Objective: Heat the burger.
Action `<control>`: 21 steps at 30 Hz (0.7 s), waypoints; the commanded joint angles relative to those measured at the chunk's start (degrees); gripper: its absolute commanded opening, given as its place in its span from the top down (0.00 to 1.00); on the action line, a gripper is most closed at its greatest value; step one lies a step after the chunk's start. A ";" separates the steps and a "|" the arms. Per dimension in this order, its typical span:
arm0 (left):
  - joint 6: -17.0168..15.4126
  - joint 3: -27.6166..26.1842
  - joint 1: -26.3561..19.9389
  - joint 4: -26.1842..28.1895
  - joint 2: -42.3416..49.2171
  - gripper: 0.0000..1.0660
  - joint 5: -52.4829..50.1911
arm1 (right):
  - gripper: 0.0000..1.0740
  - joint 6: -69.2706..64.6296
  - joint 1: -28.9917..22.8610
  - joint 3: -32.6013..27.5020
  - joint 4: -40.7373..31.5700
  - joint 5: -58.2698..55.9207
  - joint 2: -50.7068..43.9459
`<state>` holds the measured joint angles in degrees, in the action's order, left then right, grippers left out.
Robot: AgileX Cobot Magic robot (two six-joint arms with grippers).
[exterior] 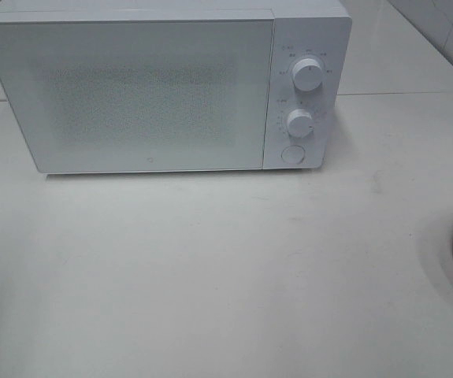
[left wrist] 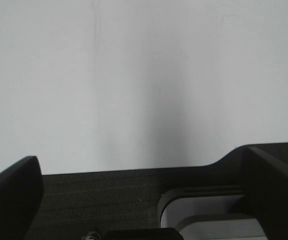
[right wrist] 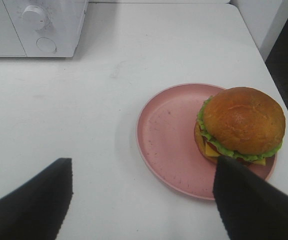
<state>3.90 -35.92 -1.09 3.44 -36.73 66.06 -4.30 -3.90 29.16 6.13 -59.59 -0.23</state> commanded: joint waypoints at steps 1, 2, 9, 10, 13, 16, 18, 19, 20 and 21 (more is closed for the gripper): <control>-0.52 2.86 -0.11 -0.23 5.04 0.06 -2.58 | 0.29 0.11 0.46 -0.17 0.23 0.17 -1.49; -0.52 2.86 -0.11 -0.23 5.04 0.06 -2.58 | 0.29 0.11 0.46 -0.17 0.23 0.17 -1.49; -0.23 7.05 -0.11 -1.03 19.48 0.06 -6.82 | 0.29 0.11 0.46 -0.17 0.23 0.17 -1.49; -0.29 7.39 -0.11 -1.15 22.80 0.06 -6.59 | 0.29 0.11 0.46 -0.17 0.23 0.17 -1.49; -0.29 7.39 -0.11 -1.09 24.01 0.06 -6.59 | 0.29 0.11 0.46 -0.17 0.23 0.17 -1.49; -0.46 7.39 -0.11 -0.23 29.16 0.06 -6.53 | 0.29 0.11 0.46 -0.17 0.23 0.17 -1.49; -0.46 7.39 -0.11 0.40 30.94 0.06 -6.53 | 0.29 0.11 0.46 -0.17 0.23 0.17 -1.49; -0.46 7.39 -0.11 0.57 31.68 0.06 -6.53 | 0.29 0.11 0.46 -0.17 0.23 0.17 -1.49; -0.46 7.39 -0.11 0.86 33.63 0.06 -6.53 | 0.29 0.11 0.46 -0.17 0.23 0.17 -1.49; -0.46 7.39 -0.11 0.86 33.63 0.06 -6.53 | 0.29 0.11 0.46 -0.17 0.23 0.17 -1.49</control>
<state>3.90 -28.65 -1.09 3.44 -4.64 60.22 -4.30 -3.90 29.16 6.13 -59.59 -0.23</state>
